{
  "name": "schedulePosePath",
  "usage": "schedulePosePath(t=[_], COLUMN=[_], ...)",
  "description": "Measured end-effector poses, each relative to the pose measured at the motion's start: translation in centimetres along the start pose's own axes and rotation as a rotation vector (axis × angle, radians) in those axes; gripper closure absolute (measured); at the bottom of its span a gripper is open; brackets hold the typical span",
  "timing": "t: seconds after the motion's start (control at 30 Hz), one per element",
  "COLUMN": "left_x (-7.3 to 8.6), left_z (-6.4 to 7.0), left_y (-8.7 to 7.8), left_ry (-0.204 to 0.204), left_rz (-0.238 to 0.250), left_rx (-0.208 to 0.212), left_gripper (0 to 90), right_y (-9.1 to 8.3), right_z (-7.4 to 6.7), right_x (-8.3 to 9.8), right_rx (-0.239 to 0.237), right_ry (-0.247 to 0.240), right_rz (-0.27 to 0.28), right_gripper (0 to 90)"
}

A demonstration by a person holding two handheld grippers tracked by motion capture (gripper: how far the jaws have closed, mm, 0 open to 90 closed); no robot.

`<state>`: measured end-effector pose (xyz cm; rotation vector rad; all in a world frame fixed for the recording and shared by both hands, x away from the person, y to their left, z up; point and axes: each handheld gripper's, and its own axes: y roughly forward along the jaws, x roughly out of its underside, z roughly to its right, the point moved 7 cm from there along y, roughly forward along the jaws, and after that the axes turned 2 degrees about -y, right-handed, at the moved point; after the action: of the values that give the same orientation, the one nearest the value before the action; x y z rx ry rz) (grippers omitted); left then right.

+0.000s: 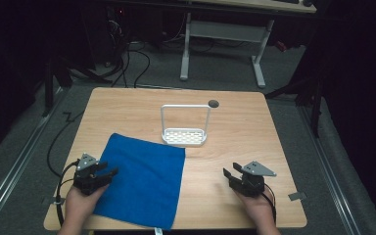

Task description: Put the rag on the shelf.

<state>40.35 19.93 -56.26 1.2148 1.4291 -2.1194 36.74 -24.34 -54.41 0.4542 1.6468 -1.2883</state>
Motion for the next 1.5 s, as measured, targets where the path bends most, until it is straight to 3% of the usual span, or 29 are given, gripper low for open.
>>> schedulePosePath(t=[0.07, 0.23, 0.5, 0.6, 0.77, 0.87, 0.93, 1.0, 1.17, 1.23, 1.37, 1.4, 1.47, 1.5], left_x=[-0.2, -0.1, -0.2, -0.1, -0.4, -0.2, 0.1, 0.5, 1.4, 2.4, 3.3, 3.5, 3.6, 3.7], left_z=[0.1, -0.2, -0.6, -0.5, -0.5, -0.6, -0.8, -1.0, -1.3, -1.2, -1.1, -1.1, -1.1, -1.0], left_y=[0.1, 0.1, -0.3, -0.3, -0.7, -1.0, -1.3, -1.7, -2.3, -2.3, -2.3, -2.4, -2.5, -2.6], left_ry=[0.032, 0.012, -0.012, 0.016, 0.027, 0.044, 0.022, 0.012, -0.002, -0.006, 0.016, 0.018, 0.016, 0.022], left_rz=[-0.003, 0.013, 0.036, 0.025, 0.042, 0.032, 0.015, 0.002, -0.035, -0.081, -0.127, -0.126, -0.125, -0.119], left_rx=[-0.019, -0.016, 0.007, -0.004, -0.003, -0.025, -0.032, -0.043, -0.049, -0.04, -0.062, -0.069, -0.073, -0.076], left_gripper=[46.2, 45.2, 46.4, 44.9, 45.4, 45.3, 45.4, 49.2, 65.0, 70.8, 82.0, 85.6, 86.2, 86.5], right_y=[0.0, 0.4, 0.8, 0.9, 1.1, 1.3, 1.6, 2.5, 3.9, 4.4, 4.9, 5.4, 5.6, 6.2], right_z=[0.2, 0.2, -0.8, -1.4, -2.1, -2.8, -3.6, -5.1, -7.9, -9.1, -10.9, -12.0, -12.5, -13.5], right_x=[-0.3, -0.3, -0.4, -0.6, -0.7, -1.0, -1.3, -1.5, -1.7, -2.0, -2.7, -2.9, -2.8, -2.8], right_rx=[-0.001, -0.003, -0.007, -0.018, -0.038, -0.057, -0.086, -0.143, -0.225, -0.246, -0.28, -0.306, -0.316, -0.341], right_ry=[0.007, -0.002, -0.065, -0.083, -0.089, -0.097, -0.109, -0.132, -0.167, -0.194, -0.233, -0.26, -0.273, -0.298], right_rz=[0.013, 0.003, 0.004, 0.014, 0.016, 0.022, 0.025, 0.002, -0.031, -0.034, -0.028, -0.031, -0.043, -0.055], right_gripper=[55.3, 55.2, 53.4, 53.3, 55.6, 59.4, 63.6, 71.2, 83.6, 89.5, 90.0, 90.0, 90.0, 90.0])
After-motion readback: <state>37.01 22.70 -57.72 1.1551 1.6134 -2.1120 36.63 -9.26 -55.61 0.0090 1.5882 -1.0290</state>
